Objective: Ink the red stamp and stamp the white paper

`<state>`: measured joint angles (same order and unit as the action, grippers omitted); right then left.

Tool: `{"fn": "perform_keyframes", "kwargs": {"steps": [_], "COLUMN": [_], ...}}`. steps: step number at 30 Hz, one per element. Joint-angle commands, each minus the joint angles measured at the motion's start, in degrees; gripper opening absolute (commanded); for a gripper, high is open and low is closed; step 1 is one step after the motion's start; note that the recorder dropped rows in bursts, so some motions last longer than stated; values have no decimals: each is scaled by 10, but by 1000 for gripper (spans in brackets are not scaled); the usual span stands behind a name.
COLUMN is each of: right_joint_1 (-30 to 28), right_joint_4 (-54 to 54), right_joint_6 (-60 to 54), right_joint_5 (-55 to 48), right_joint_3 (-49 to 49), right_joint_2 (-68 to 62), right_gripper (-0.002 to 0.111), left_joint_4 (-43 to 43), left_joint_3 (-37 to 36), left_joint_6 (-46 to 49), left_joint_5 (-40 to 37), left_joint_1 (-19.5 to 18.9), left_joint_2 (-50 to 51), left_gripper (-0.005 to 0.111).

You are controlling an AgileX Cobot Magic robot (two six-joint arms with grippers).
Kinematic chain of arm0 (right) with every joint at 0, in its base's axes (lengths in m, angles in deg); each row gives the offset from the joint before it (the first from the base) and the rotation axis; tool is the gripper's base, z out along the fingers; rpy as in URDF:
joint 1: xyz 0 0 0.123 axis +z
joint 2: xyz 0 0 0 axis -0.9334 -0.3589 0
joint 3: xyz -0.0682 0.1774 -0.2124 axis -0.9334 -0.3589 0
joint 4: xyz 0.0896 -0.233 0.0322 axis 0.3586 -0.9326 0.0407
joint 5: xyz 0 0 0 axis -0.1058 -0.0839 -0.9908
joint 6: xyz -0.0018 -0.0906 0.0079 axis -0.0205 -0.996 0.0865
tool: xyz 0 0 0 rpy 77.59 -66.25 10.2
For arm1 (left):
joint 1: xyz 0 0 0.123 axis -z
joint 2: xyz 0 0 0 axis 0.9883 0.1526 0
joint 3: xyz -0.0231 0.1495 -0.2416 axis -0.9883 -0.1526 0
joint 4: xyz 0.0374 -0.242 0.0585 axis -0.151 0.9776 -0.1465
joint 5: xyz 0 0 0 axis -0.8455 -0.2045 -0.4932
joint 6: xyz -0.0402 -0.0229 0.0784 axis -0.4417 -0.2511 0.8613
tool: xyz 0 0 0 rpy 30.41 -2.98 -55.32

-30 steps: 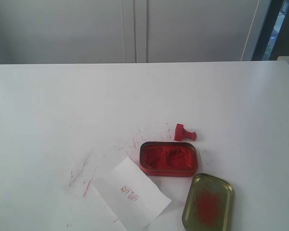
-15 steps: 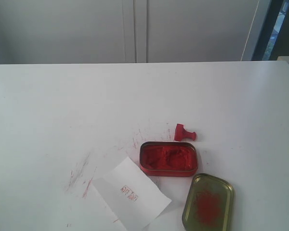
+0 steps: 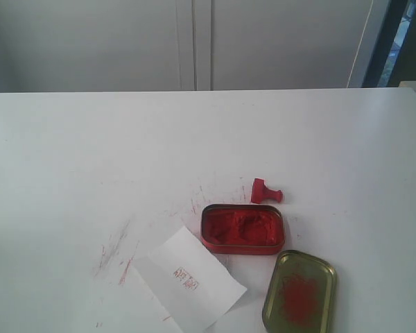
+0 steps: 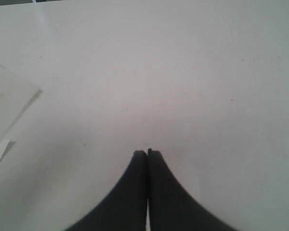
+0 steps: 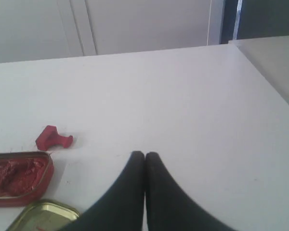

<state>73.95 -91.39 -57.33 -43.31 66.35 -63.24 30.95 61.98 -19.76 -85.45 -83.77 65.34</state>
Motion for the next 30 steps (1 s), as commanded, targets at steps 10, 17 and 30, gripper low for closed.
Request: {"fn": "perform_keyframes", "kwargs": {"steps": [10, 17, 30], "right_joint_1": [-5, -5, -5], "right_joint_4": [3, 3, 98], "right_joint_6": [-1, -115, -128], "right_joint_5": [-16, -12, -12], "right_joint_3": [-11, -11, -12], "right_joint_2": [6, 21, 60], "right_gripper": [0, 0, 0], "left_joint_4": [6, 6, 6], "left_joint_3": [3, 3, 3], "left_joint_6": [0, 0, 0], "left_joint_5": [-1, -1, -1], "left_joint_1": [-1, -1, -1], "left_joint_2": [4, 4, 4], "left_gripper": [0, 0, 0]}}
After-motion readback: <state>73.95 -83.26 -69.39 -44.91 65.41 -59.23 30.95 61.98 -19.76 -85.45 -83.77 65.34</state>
